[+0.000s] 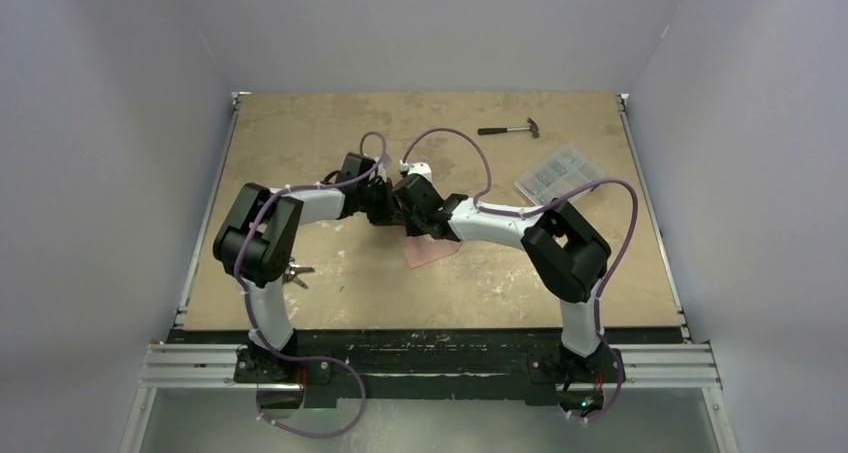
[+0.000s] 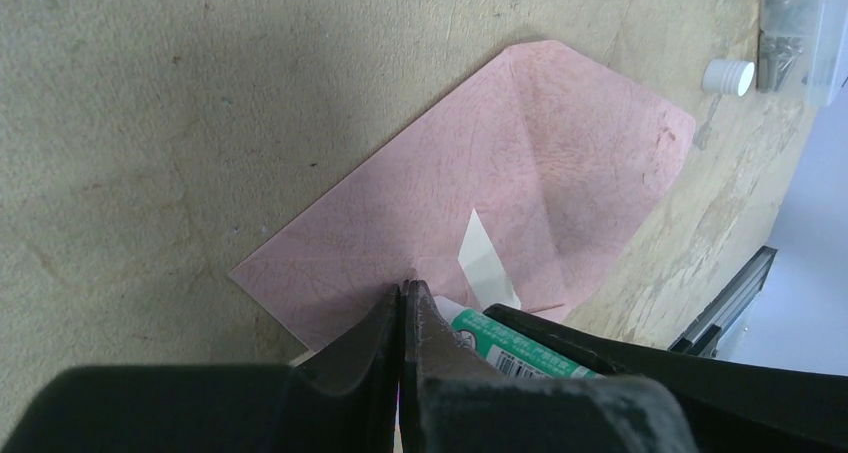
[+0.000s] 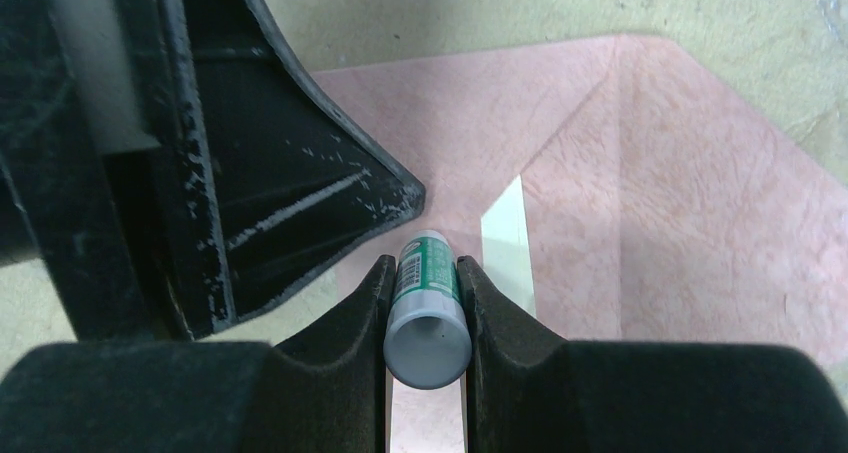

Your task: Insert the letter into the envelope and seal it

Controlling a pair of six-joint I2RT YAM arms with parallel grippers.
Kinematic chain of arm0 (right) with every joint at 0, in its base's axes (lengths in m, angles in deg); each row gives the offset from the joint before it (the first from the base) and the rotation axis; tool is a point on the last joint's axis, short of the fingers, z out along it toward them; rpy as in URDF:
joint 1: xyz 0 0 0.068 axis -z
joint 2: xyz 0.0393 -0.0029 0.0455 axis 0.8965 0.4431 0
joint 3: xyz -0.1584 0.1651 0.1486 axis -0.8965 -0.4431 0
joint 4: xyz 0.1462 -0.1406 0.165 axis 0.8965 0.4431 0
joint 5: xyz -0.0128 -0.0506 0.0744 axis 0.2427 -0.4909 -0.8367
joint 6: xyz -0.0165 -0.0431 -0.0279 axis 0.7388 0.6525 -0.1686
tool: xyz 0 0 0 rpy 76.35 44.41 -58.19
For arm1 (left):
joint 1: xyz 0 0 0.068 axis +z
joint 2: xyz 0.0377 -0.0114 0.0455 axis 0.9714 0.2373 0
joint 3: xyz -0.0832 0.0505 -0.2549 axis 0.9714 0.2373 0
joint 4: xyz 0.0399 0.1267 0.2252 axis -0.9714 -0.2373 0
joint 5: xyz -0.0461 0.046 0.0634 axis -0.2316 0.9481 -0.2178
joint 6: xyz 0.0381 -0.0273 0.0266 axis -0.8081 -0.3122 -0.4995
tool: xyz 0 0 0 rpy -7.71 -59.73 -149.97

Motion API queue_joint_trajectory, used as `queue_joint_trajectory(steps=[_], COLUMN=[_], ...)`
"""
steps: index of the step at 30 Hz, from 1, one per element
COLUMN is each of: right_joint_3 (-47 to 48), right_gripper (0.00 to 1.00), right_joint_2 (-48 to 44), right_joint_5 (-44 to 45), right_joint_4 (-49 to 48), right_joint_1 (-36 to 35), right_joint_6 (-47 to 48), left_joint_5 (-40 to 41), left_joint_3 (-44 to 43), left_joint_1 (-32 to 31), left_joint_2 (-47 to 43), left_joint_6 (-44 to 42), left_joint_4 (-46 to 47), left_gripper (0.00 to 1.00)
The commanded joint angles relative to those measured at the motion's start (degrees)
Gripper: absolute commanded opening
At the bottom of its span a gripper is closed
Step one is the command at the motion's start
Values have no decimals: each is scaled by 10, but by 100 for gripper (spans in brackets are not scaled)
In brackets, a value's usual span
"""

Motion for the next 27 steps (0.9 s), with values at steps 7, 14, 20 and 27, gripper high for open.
queue_joint_trajectory(steps=[7,14,20,27], right_joint_3=[9,-43,-46,-9], right_gripper=[0,0,0,0], right_joint_2=[-1,-37,-38,15], right_joint_5=[14,-65,-55,23], right_joint_4=[12,13,23,43], right_joint_1=[4,2,1,2], right_joint_6=[15,29,17,5], left_joint_5=[54,58,54,45], left_joint_3=[19,28,30,27], left_joint_1=[9,22,26,26], left_joint_2=[39,45,51,59], left_joint_6=[-6,19,24,18], left_joint_4=[-44,-38,-33,-30], left_gripper=[0,0,0,0])
